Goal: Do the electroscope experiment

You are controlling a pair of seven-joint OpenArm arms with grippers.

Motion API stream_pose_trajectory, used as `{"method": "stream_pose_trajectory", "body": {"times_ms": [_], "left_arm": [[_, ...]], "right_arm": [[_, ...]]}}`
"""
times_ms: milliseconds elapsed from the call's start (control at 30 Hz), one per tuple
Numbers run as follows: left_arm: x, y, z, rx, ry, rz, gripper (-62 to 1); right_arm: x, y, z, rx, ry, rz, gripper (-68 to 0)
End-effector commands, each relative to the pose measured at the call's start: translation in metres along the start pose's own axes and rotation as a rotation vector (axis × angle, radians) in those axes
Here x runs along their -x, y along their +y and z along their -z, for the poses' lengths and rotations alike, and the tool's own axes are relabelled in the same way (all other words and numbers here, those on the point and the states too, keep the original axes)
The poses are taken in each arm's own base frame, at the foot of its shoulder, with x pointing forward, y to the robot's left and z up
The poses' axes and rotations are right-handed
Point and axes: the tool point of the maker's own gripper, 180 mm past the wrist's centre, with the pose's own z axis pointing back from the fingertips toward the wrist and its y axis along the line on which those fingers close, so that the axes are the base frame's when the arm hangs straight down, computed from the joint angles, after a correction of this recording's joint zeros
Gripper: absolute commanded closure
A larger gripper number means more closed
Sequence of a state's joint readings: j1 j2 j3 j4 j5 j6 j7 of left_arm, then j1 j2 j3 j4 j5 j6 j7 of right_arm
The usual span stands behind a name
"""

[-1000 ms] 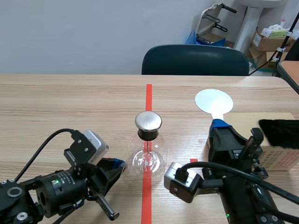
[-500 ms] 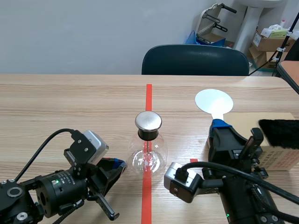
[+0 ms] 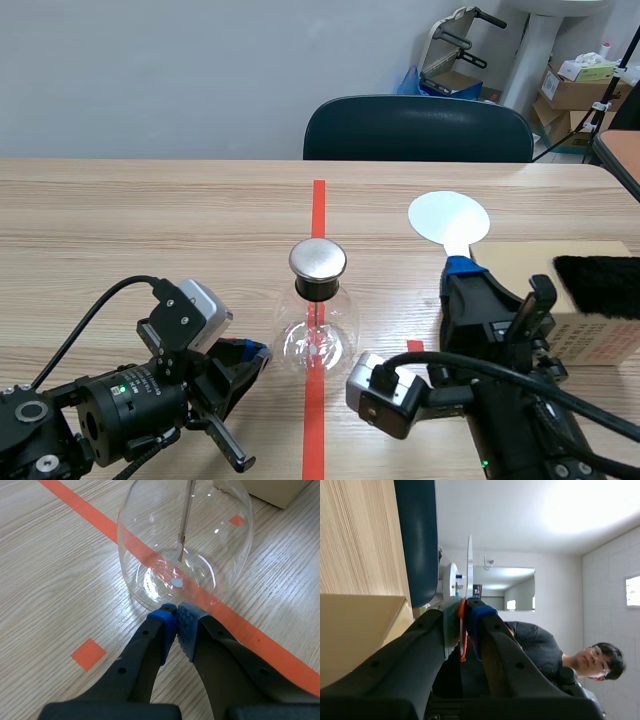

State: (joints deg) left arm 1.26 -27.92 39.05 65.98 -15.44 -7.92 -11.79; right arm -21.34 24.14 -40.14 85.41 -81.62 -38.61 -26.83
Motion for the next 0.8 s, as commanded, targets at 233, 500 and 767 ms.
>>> {"method": "stream_pose_trajectory", "body": {"times_ms": [233,500,767], "left_arm": [[-0.009,-0.003,0.003,0.008,-0.031,-0.007,-4.1],[-0.009,-0.003,0.003,0.008,-0.031,-0.007,-4.1],[-0.009,-0.003,0.003,0.008,-0.031,-0.007,-4.1]], "right_arm": [[-0.024,-0.010,0.002,0.038,-0.141,0.003,-0.8],[-0.054,-0.011,-0.005,0.041,-0.310,0.001,-0.8],[-0.075,-0.010,-0.013,0.041,-0.440,-0.002,-0.8]]}}
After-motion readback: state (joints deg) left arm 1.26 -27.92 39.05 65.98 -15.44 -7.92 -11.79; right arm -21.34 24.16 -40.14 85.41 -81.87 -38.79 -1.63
